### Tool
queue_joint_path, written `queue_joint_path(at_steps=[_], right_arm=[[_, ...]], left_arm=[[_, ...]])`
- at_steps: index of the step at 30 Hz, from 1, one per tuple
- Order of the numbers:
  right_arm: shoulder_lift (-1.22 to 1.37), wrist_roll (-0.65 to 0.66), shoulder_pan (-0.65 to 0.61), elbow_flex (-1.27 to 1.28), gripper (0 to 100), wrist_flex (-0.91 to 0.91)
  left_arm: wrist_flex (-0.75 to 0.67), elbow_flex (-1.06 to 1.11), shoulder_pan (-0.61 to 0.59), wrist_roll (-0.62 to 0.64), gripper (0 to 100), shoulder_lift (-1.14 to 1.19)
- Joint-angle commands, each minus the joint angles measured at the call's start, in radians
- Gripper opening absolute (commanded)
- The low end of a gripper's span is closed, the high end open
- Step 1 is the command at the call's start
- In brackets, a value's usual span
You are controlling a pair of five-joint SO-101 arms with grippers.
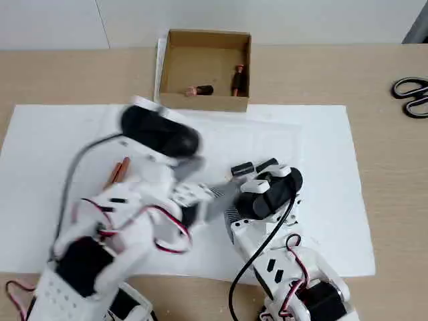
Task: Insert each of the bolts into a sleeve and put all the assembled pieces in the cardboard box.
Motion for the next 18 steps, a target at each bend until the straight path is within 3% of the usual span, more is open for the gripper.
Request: queue_joint_path(at_steps=[1, 4, 8, 10, 14, 18], right_arm=[[-0.008, -0.002, 0.031, -0.011, 0.4, -0.07], [-0.001, -0.002, 0.104, -0.011, 0.4, -0.074], [0.058, 0.0, 0.199, -0.032, 0.4, -0.073], [0.143, 0.014, 0.234, -0.101, 0.4, -0.073], [0.423, 0.041, 0.274, -0.374, 0.4, -0.079], [0.806, 0.041, 0.278, -0.718, 0.4, -0.084]], left_arm=[[0.107, -0.105, -0.183, -0.011, 27, -0.012], [0.216, -0.116, -0.376, -0.049, 27, -0.006], [0.276, -0.099, -0.657, -0.282, 27, -0.012], [0.287, -0.101, -0.769, -0.336, 27, -0.012], [0.307, -0.102, -0.887, -0.338, 27, -0.012], [0.336, -0.102, -0.896, -0.338, 27, -0.012]])
